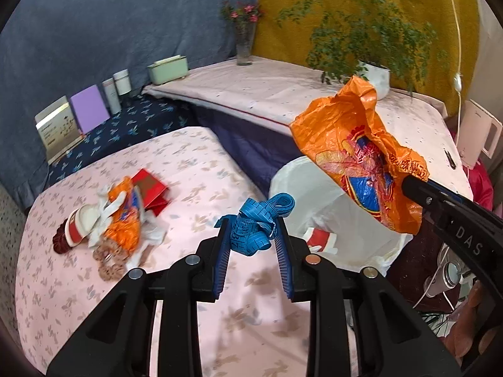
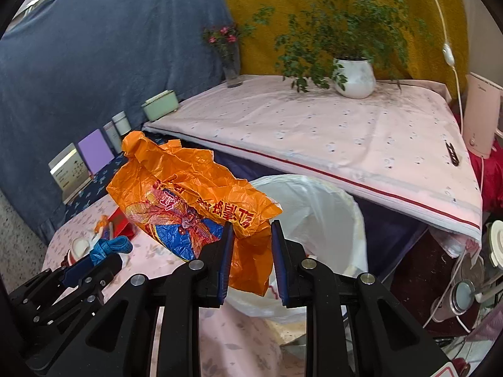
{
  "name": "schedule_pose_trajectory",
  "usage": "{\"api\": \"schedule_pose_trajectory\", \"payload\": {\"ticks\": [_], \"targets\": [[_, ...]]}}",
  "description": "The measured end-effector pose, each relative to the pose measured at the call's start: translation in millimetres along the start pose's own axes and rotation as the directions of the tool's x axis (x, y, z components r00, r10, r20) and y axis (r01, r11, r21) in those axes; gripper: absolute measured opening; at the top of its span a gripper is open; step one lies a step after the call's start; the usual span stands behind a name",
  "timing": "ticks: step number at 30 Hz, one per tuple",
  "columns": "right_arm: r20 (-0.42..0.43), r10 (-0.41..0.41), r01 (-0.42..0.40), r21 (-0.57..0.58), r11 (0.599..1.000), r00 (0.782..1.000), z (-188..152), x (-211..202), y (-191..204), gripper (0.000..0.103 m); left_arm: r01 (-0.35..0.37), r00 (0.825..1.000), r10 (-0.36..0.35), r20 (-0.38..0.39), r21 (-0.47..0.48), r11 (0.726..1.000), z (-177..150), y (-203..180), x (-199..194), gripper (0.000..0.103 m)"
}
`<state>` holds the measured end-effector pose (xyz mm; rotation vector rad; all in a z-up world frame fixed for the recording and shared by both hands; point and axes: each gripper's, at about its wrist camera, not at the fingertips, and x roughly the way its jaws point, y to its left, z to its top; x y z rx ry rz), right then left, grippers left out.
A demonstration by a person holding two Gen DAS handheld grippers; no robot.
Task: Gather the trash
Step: 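Carry the orange bag and blue cloth over the bin and release both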
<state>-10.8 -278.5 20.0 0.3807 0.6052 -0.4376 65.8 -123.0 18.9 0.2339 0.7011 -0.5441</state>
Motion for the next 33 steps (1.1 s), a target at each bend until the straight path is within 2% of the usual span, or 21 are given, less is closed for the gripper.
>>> {"api": "schedule_pose_trajectory", "payload": {"ticks": [12, 19, 26, 27, 30, 31, 33], "targets": [[0.000, -0.070, 0.069, 0.091, 0.993, 0.998, 5.1, 7.6, -54.0, 0.023, 0.073, 0.997, -0.073, -0.006, 0.090, 0.993, 18.6, -55.9, 23.8, 0.027], [-0.013, -0.096, 0.097, 0.121, 0.988, 0.995, 6.1, 18.6, -71.9, 0.023, 0.098, 0.995, -0.095, -0.030, 0.124, 0.987, 26.7, -73.1, 47.7, 0.027], [-0.027, -0.111, 0.114, 0.131, 0.985, 0.993, 10.5, 34.3, -80.7, 0.023, 0.125, 0.992, -0.120, -0.049, 0.119, 0.985, 32.7, -77.9, 68.6, 0.029], [-0.030, -0.112, 0.115, 0.131, 0.985, 0.993, 11.2, 37.0, -81.1, 0.023, 0.124, 0.992, -0.120, -0.046, 0.119, 0.985, 33.4, -77.4, 70.4, 0.033], [-0.038, -0.110, 0.114, 0.130, 0.985, 0.993, 12.5, 43.9, -79.7, 0.023, 0.107, 0.994, -0.104, -0.035, 0.117, 0.987, 34.6, -74.3, 73.3, 0.056], [-0.040, -0.109, 0.114, 0.129, 0.985, 0.993, 12.9, 46.0, -78.6, 0.023, 0.102, 0.995, -0.100, -0.029, 0.113, 0.988, 35.1, -72.7, 73.4, 0.061], [-0.043, -0.107, 0.112, 0.127, 0.986, 0.993, 13.3, 49.5, -76.3, 0.023, 0.096, 0.995, -0.094, -0.025, 0.108, 0.990, 35.8, -69.2, 74.0, 0.062]]}}
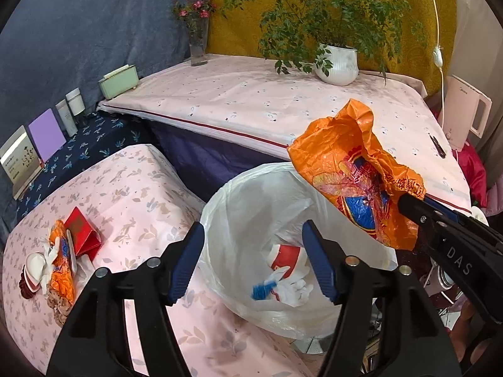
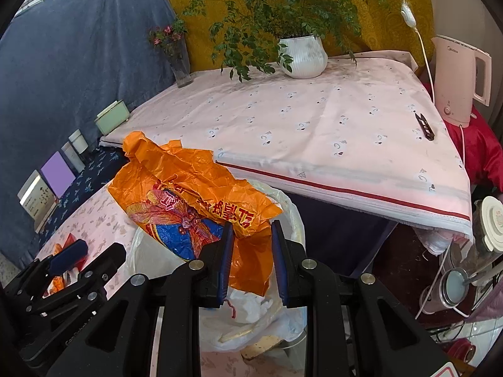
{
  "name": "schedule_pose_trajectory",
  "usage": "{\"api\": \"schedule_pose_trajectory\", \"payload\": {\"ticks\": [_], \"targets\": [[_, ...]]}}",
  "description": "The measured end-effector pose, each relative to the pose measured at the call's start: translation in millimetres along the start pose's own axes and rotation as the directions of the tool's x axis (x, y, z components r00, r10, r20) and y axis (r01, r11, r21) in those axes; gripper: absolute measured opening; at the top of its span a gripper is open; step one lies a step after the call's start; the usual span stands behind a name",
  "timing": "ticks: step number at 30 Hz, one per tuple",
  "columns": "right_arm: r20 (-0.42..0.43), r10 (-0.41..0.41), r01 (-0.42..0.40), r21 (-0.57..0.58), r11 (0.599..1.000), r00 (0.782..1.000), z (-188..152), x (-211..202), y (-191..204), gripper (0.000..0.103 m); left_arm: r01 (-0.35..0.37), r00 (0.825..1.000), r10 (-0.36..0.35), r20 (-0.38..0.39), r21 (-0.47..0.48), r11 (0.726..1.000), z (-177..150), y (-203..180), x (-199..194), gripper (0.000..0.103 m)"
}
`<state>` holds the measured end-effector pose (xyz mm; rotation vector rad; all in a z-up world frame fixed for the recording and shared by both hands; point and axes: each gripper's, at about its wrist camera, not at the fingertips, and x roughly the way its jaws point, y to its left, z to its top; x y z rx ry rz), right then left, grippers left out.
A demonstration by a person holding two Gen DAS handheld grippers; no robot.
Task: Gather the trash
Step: 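Carry the orange bag and blue cloth over the bin and release both, then move both tools back over the remaining trash pile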
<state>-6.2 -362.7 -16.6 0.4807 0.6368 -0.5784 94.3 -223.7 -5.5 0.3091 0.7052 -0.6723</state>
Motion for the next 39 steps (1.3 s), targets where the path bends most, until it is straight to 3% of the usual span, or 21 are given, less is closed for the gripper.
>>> {"api": "schedule_pose_trajectory", "payload": {"ticks": [10, 12, 14, 18, 39], "targets": [[-0.020, 0.027, -0.028, -0.032, 0.999, 0.999, 0.2, 13.3, 19.8, 0.027, -0.031, 0.999, 0.031, -0.007, -0.051, 0.998, -5.9, 24.0, -0.9, 0.065], [-0.020, 0.032, -0.033, -0.042, 0.999, 0.999, -0.8, 14.5, 25.3, 0.040, -0.040, 0.999, 0.040, -0.006, -0.061, 0.997, -7.7, 28.8, -2.5, 0.067], [-0.014, 0.033, -0.034, -0.053, 0.998, 0.999, -1.5, 13.7, 31.0, 0.046, -0.047, 0.999, 0.046, -0.008, -0.073, 0.996, -9.6, 33.9, -3.9, 0.067], [-0.015, 0.041, -0.042, -0.074, 0.996, 0.999, -3.1, 11.1, 41.4, 0.046, -0.068, 0.998, 0.068, -0.007, -0.099, 0.993, -14.5, 45.5, -7.9, 0.075], [0.001, 0.111, -0.109, -0.185, 0.977, 0.994, -18.8, -26.7, 106.7, 0.055, -0.140, 0.990, 0.143, -0.002, -0.215, 0.966, -45.2, 106.3, -49.9, 0.075]]}}
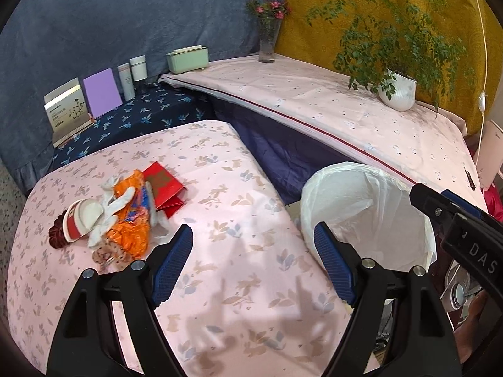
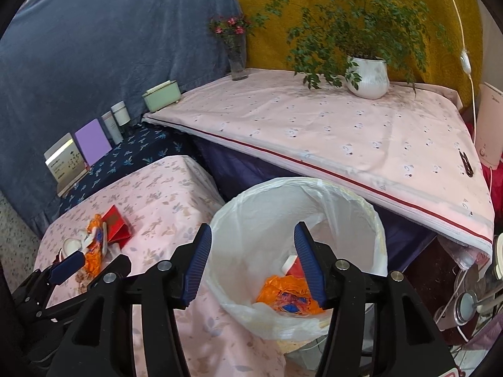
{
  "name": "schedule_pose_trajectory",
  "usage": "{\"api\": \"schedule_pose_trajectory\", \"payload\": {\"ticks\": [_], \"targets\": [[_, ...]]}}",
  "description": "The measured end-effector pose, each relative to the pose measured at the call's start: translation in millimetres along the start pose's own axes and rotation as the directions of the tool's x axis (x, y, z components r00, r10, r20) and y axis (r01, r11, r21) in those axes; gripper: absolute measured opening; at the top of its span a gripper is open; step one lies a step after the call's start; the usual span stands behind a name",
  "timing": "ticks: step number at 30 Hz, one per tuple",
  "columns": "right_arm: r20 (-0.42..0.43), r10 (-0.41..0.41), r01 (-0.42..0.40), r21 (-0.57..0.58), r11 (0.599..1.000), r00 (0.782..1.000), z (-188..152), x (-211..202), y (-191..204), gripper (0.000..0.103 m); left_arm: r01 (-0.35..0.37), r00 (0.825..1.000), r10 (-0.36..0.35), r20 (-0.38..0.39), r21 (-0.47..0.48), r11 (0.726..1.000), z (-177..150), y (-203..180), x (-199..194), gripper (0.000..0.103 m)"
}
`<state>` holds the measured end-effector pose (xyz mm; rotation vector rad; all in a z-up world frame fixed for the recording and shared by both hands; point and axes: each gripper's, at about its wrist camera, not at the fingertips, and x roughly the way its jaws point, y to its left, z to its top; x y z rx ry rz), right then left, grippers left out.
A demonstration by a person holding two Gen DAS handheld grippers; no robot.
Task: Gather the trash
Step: 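Move both tools back over the remaining trash pile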
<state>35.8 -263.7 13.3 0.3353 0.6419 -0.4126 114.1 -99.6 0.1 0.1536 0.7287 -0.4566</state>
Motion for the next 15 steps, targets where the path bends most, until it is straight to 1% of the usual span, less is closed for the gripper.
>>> {"api": "schedule_pose_trajectory", "payload": {"ticks": [3, 6, 15], "targets": [[-0.002, 0.016, -0.016, -0.025, 1.000, 1.000, -2.4, -3.4, 13.5, 0.055, -0.016, 1.000, 0.016, -0.001, -0.023, 1.000, -4.0, 14.4, -4.7, 0.076], [-0.006, 0.032, -0.032, -0.047, 0.998, 0.999, -5.0, -5.2, 27.8, 0.055, -0.036, 0.999, 0.036, -0.003, -0.052, 0.998, -8.6, 29.7, -9.4, 0.079], [-0.037, 0.083, -0.087, -0.113, 0.990, 0.996, -17.6, -4.2, 70.6, 0.055, -0.111, 0.994, 0.107, -0.037, -0.141, 0.984, -28.3, 86.0, -17.3, 0.079]]}}
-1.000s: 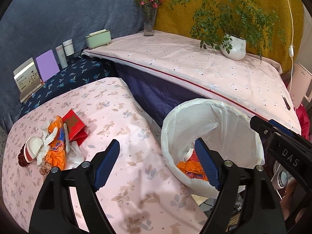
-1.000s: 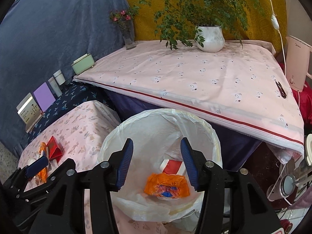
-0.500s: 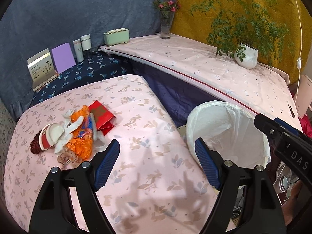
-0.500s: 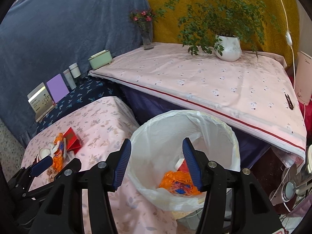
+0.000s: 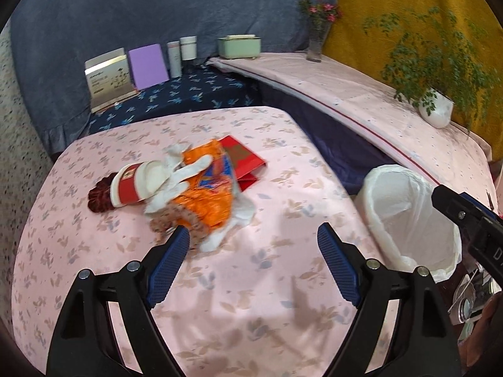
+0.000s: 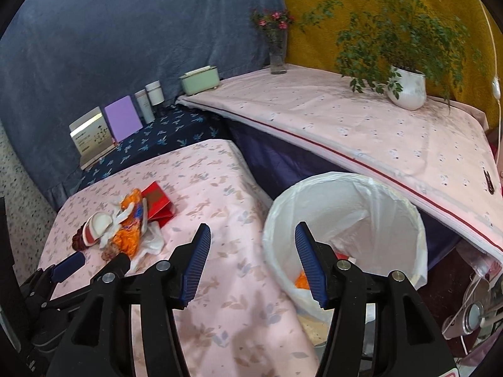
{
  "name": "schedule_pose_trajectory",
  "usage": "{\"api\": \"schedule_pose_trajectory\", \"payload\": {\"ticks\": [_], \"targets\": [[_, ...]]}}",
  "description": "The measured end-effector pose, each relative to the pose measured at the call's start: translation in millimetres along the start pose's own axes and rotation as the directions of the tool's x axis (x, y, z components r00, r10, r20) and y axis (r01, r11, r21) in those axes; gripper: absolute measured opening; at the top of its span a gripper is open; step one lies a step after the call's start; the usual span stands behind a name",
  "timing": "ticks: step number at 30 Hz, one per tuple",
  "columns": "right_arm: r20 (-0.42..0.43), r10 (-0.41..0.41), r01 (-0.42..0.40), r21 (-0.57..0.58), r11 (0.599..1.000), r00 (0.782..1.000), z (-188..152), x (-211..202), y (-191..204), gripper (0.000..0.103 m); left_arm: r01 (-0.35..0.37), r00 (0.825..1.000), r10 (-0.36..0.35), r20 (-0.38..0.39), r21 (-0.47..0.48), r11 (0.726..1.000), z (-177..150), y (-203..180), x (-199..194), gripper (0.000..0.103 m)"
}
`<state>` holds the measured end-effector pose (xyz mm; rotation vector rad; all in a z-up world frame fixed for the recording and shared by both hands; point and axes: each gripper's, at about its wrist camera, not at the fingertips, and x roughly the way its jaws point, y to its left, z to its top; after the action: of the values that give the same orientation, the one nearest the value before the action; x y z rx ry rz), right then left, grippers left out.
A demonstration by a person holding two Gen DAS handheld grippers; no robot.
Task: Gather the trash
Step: 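Move both tools back over the remaining trash pile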
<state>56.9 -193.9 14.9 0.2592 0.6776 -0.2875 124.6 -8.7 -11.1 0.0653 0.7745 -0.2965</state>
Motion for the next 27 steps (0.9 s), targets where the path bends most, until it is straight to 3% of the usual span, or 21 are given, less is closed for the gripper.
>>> {"api": "schedule_pose_trajectory", "payload": {"ticks": [5, 12, 27], "targets": [[-0.020, 0.032, -0.032, -0.043, 0.999, 0.999, -5.3, 4.9, 25.8, 0.055, -0.036, 0.999, 0.034, -0.022, -0.055, 0.998, -8.7, 32.3, 1.9, 0.080], [-0.048, 0.065, -0.069, -0.089, 0.994, 0.997, -12.5, 16.0, 55.5, 0.055, -0.081, 0.996, 0.074, -0.057, -0.131, 0.988, -18.7, 69.3, 9.3, 0.089], [-0.132, 0.112, -0.127, -0.112, 0.986, 0.985, -16.8, 67.6, 95.5, 0.055, -0.079, 0.984, 0.044, -0.173, -0.199, 0.977, -18.2, 98.9, 69.6, 0.091]]}}
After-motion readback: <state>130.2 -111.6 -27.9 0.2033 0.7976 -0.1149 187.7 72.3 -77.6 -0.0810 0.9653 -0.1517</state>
